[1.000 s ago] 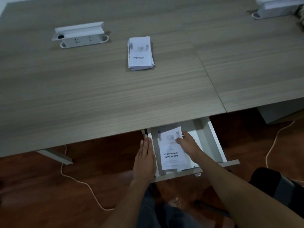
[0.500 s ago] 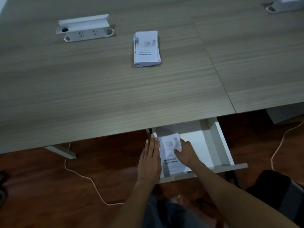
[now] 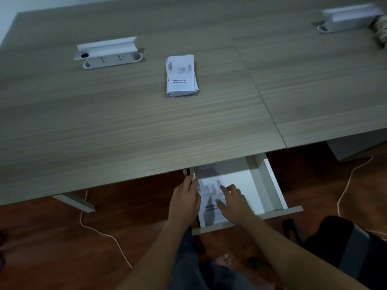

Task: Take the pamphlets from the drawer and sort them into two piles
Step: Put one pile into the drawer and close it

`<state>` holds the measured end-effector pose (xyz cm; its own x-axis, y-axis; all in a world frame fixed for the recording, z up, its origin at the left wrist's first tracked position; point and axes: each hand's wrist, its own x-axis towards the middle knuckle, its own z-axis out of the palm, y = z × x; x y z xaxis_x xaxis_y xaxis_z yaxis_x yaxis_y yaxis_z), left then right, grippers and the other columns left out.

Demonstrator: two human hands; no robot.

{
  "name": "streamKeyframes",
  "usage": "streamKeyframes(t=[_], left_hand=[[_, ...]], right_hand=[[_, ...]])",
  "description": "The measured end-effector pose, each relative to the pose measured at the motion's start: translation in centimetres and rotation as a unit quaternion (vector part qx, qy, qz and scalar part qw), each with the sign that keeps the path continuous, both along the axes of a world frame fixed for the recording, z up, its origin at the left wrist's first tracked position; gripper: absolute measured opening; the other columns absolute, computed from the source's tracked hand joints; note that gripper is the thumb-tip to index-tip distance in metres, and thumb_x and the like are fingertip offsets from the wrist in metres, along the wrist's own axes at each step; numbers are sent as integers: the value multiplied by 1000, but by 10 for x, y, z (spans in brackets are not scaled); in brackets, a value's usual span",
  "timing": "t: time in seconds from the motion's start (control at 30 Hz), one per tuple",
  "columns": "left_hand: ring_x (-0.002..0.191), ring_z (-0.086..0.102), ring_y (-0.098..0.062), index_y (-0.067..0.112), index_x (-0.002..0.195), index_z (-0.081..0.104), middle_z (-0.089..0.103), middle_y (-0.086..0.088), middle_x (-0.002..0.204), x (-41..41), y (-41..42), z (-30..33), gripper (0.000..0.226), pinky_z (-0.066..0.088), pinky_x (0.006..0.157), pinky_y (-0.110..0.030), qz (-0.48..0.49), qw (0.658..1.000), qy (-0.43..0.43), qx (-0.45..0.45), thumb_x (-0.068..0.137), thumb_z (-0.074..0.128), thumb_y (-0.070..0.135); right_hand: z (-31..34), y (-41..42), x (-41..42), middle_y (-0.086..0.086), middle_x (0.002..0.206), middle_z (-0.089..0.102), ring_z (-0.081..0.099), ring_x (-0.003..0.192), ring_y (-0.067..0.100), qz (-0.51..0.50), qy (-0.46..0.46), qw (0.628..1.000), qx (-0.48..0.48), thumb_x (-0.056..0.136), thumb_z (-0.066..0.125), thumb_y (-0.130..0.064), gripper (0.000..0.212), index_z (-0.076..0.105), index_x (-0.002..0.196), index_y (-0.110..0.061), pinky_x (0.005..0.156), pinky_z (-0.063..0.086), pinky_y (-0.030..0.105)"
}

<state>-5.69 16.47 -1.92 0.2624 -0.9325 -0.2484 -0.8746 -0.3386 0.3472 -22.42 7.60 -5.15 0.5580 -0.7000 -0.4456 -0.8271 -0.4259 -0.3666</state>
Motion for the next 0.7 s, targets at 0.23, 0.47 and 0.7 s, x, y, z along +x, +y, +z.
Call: streamKeyframes(t=[0.23,0.47,0.7], left_hand=[[157,23,-37,6,161,30,22,-21,169,46,-27,42,58,23,127,-47,42,994,-67,-70,109,40,30],[160,-12,-29,12,165,-7,-16,-10,173,84,-35,31,73,-2,130,-46,102,989,-3,105,108,14,52],[160,-11,-30,14,165,-10,-18,-10,172,85,-36,11,74,-2,130,-47,107,989,-33,92,108,20,51]], right_hand=[[36,-17,-36,-1,140,47,46,125,17,161,-100,979,-75,89,42,-72,70,50,141,-25,106,38,31],[38,-27,-48,-1,166,-20,-20,152,19,277,-11,958,-77,66,36,-97,117,-10,156,-39,121,-9,41],[37,-34,-44,7,164,-24,-23,151,26,317,6,942,-110,68,46,-92,124,-16,156,-31,123,-8,45]])
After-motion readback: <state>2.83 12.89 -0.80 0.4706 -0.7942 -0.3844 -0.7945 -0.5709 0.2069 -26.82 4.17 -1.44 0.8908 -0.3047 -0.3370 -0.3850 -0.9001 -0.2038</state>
